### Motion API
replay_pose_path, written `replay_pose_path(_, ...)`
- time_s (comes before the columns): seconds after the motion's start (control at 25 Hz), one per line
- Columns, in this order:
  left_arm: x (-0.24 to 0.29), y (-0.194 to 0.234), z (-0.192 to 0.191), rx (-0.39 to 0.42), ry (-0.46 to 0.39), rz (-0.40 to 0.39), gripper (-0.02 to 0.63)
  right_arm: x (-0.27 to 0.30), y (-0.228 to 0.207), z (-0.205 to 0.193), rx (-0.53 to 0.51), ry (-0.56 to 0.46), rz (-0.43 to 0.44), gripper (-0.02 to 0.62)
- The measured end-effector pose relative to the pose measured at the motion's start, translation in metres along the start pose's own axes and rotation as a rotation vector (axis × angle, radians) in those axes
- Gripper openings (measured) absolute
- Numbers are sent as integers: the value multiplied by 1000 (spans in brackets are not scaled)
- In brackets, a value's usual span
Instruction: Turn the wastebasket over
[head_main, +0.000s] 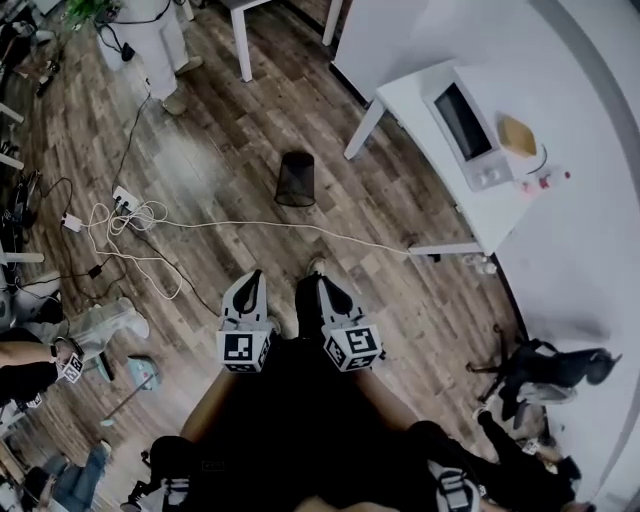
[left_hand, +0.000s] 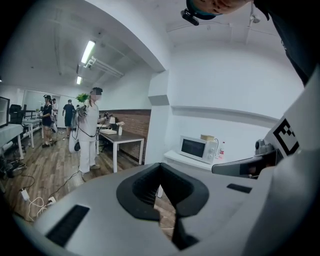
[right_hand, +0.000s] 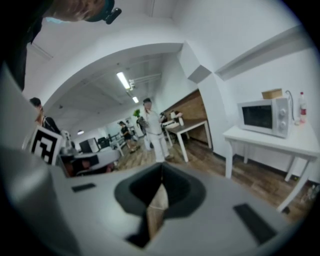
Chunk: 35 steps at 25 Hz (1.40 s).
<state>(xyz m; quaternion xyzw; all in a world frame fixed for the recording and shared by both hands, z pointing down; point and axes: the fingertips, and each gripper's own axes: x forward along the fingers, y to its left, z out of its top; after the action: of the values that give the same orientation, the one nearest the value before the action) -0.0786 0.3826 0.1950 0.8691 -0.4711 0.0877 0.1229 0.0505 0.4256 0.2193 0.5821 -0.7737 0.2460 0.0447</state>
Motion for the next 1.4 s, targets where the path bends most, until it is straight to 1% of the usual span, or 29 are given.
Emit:
replay_pose_path(0.16,50,-2,19,10,-1,28,35,36,-36,25,-5,9,35,32)
replay_pose_path(0.28,80,-1,28,-5,4,62,35,58,-61,43,-22,18,61,32)
replay_pose_path(0.36,99,-3,36,-11,-4,67,35,73,-76,54,-33,20,78,32)
replay_pose_path(0.6,147,-3,45,-2,0,91,35,118,-114,66,-64,63,118,32)
replay_pose_path(0.8,170,6,39,9,39,126,35,147,-133,60,-54,96,156,32)
replay_pose_path(0.96,184,24,35,-2,36,153,35,174,-142,46,-74,139,158,32)
replay_pose_path(1.04,187,33,26,-17,54,154,35,185,-140,39,-88,163,152,32)
replay_pose_path(1.12,194,43,25,-30,58,146,35,199,-139,33,-101,182,146,32)
replay_pose_path(1.24,215,57,30,-49,52,125,35,227,-143,27,-119,220,136,32)
replay_pose_path(1.4,243,86,22,-102,87,112,35,271,-148,18,-130,265,113,33)
